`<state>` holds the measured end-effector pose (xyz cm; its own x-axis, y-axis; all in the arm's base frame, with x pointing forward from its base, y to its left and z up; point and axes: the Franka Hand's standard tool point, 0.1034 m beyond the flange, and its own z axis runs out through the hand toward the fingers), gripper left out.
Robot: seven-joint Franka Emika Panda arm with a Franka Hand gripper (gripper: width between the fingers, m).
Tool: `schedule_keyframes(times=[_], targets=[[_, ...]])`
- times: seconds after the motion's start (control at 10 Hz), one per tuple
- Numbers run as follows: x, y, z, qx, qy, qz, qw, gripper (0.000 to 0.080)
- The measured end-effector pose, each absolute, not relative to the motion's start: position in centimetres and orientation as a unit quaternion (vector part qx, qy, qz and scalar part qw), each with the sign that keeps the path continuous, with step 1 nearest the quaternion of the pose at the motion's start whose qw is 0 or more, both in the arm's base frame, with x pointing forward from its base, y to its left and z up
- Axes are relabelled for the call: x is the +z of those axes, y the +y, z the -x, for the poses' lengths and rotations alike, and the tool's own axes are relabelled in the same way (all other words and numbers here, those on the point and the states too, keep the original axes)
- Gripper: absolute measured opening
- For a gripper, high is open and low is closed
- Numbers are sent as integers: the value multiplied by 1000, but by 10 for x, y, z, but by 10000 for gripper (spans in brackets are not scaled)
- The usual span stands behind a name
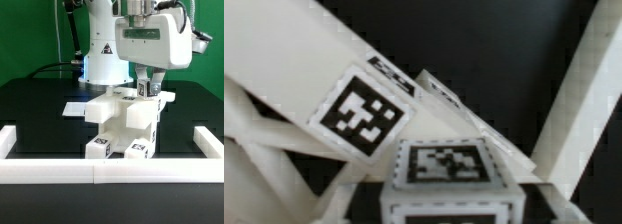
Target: Assemble chair
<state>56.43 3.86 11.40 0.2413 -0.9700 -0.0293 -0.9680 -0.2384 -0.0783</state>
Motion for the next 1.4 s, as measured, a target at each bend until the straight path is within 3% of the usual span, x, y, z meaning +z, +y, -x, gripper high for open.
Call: schedule_keyframes(times=[0.3, 0.5, 1.4], targets=[[114, 40, -564, -11, 634, 772, 41, 355], [114, 40, -564, -12, 587, 809, 38, 624], [115, 40, -566, -27, 239, 970, 26, 648]])
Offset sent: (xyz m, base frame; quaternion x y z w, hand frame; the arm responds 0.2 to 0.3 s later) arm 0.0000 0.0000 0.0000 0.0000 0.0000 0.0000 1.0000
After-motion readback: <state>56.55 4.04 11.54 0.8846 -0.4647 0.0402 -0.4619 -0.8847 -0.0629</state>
